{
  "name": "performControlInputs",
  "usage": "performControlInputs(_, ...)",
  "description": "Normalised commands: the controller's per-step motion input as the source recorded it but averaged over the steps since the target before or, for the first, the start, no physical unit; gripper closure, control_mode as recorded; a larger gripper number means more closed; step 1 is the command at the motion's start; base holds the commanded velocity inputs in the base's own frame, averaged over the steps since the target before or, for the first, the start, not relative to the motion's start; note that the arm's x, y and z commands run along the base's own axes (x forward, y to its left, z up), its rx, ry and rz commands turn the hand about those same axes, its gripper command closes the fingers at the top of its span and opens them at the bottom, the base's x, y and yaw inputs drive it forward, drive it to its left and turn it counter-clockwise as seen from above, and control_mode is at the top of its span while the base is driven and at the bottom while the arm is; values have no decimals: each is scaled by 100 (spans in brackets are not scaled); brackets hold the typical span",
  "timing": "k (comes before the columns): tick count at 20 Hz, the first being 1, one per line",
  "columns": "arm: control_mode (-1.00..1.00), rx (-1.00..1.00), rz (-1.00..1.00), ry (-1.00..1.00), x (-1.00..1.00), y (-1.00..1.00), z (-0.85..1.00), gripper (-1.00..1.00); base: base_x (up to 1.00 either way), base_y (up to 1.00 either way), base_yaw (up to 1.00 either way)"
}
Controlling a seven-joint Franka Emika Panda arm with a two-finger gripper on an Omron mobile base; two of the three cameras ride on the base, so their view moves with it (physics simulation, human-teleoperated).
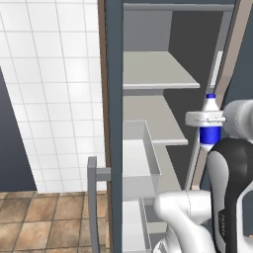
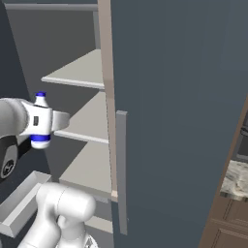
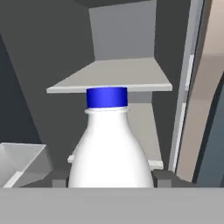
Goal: Take the bottled waters from the counter and place them in the freezer to freeze. Close the freezer door after placing the bottles.
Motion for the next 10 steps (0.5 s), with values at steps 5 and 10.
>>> performControlInputs(5,-100,3,-7,6,26,-18,-4,100,0,0,0)
performControlInputs(10,-100,-14,0,2,8,-5,0,100,0,0,0)
